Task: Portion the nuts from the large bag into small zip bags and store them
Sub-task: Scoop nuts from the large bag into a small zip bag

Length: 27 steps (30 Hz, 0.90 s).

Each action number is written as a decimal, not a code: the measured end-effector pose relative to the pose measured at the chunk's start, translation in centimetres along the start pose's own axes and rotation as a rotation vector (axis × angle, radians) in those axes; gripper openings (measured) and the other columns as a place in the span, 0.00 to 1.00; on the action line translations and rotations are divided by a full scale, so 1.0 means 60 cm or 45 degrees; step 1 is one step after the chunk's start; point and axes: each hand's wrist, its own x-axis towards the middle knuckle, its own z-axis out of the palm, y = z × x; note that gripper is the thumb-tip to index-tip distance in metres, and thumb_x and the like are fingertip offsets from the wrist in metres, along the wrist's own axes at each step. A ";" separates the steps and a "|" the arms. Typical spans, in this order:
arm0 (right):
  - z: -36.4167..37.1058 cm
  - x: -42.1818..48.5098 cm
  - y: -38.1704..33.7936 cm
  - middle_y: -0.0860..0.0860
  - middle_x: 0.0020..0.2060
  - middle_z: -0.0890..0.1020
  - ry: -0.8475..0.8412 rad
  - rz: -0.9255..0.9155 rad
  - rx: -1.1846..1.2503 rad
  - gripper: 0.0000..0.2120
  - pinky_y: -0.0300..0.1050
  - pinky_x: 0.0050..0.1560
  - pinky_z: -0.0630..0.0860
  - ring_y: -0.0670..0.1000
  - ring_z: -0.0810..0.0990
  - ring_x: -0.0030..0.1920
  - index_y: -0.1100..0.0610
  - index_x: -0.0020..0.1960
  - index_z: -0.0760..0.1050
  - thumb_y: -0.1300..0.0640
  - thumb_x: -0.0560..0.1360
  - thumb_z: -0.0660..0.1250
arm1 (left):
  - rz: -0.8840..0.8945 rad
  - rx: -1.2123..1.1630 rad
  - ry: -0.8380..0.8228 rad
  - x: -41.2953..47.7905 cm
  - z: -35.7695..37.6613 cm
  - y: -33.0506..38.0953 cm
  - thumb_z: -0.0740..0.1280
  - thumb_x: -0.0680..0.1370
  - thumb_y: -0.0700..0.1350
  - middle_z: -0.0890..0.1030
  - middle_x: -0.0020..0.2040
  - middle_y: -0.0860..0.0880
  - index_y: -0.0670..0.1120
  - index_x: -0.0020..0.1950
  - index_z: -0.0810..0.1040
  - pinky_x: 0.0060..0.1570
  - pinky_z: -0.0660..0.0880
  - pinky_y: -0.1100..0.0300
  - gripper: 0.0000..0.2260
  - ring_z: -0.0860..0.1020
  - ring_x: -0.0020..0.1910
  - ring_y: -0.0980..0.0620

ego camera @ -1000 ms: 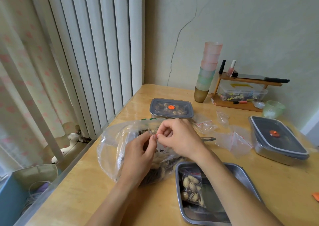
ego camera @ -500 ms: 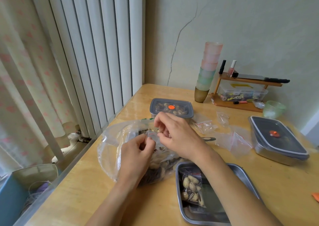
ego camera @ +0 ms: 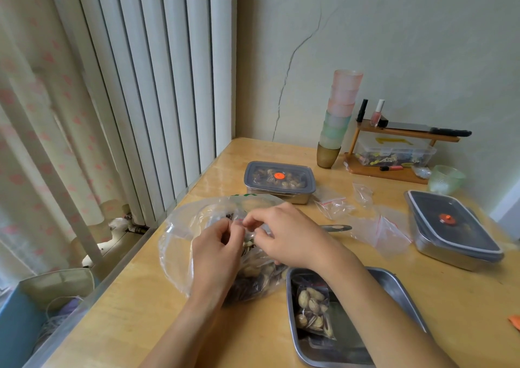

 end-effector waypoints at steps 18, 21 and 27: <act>-0.012 -0.003 0.010 0.36 0.30 0.77 0.119 -0.193 0.243 0.05 0.33 0.35 0.66 0.44 0.74 0.31 0.51 0.44 0.83 0.56 0.78 0.71 | 0.389 0.205 -0.358 -0.007 -0.005 -0.010 0.68 0.73 0.55 0.66 0.69 0.63 0.54 0.76 0.60 0.74 0.61 0.51 0.34 0.63 0.74 0.59; -0.010 -0.002 0.015 0.42 0.29 0.78 0.023 -0.165 0.300 0.04 0.43 0.35 0.73 0.46 0.75 0.27 0.49 0.45 0.83 0.55 0.79 0.71 | 0.410 0.204 -0.303 -0.002 -0.005 -0.012 0.75 0.75 0.51 0.76 0.61 0.66 0.56 0.71 0.67 0.72 0.62 0.49 0.28 0.73 0.65 0.62; -0.013 -0.006 0.020 0.34 0.36 0.78 -0.070 -0.118 0.209 0.12 0.26 0.37 0.67 0.30 0.75 0.36 0.43 0.63 0.82 0.49 0.80 0.71 | 0.465 0.093 -0.278 0.006 -0.013 -0.001 0.72 0.72 0.46 0.82 0.49 0.60 0.55 0.55 0.74 0.53 0.76 0.42 0.14 0.82 0.50 0.56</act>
